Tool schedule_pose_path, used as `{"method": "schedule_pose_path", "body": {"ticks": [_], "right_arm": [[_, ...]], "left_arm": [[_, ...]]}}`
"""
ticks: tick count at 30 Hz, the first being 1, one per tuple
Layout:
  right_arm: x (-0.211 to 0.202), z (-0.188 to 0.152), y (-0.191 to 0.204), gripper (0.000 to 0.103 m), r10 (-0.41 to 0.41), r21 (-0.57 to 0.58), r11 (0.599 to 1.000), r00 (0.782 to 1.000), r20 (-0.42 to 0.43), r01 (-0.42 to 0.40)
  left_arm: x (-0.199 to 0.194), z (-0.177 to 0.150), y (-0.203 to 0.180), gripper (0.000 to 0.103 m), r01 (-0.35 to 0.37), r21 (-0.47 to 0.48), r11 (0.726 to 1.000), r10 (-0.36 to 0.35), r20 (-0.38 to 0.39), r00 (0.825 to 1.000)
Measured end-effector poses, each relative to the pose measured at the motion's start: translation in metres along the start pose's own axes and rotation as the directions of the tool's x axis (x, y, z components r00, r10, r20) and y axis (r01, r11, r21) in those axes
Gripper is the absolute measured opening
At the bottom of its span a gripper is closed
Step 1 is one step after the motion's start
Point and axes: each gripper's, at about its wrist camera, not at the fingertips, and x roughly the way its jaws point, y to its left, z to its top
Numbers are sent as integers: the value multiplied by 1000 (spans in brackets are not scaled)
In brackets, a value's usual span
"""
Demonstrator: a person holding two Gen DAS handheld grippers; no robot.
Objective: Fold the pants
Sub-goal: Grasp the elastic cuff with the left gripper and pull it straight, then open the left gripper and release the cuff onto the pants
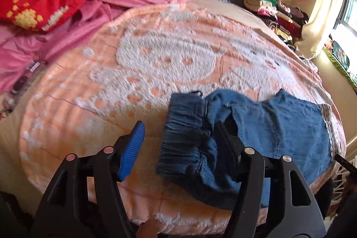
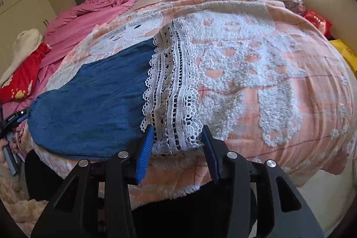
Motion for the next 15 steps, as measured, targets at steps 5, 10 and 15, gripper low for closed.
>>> {"method": "schedule_pose_path", "body": {"ticks": [5, 10, 15], "right_arm": [[-33, -3, 9, 46, -32, -20, 999, 996, 79, 33], [-39, 5, 46, 50, 17, -113, 994, 994, 109, -5], [-11, 12, 79, 50, 32, -189, 982, 997, 71, -18]], "left_arm": [[-33, 10, -16, 62, 5, 50, 999, -8, 68, 998], [-31, 6, -71, 65, 82, 174, 981, -92, 50, 995], [-2, -14, -136, 66, 186, 298, 936, -185, -32, 982]]}}
